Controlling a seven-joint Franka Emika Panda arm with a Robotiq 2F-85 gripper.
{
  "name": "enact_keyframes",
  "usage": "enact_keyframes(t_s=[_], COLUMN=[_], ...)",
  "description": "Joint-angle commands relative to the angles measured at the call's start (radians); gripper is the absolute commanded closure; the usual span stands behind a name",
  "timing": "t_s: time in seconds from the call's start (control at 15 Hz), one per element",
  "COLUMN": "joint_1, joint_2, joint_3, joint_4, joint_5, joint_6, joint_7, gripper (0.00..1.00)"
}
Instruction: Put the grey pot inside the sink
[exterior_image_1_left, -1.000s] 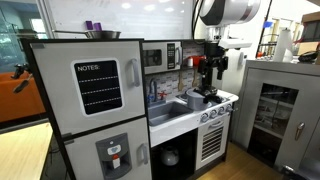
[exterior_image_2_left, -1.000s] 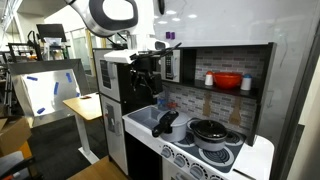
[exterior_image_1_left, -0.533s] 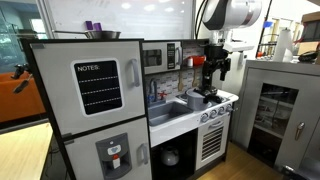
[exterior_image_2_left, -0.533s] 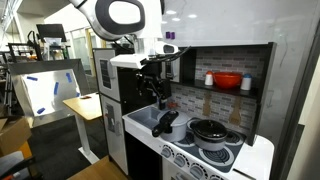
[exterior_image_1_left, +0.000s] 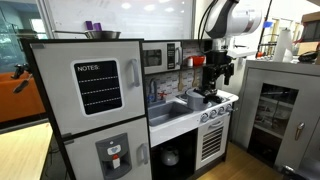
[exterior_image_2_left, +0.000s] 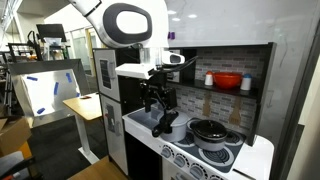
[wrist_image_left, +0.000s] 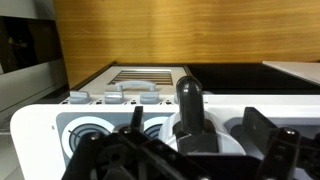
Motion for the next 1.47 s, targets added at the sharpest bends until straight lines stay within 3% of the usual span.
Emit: enact_keyframes(t_s=[0.0, 1.4], joint_1=[-0.011, -0.010], joint_2=[0.054, 0.060], joint_3=[0.017, 0.026], joint_4=[0.033, 0.032], joint_5=[-0.018, -0.011], joint_6=[0.014, 0.007], joint_7=[-0.020, 0.008], gripper=[0.00, 0.00])
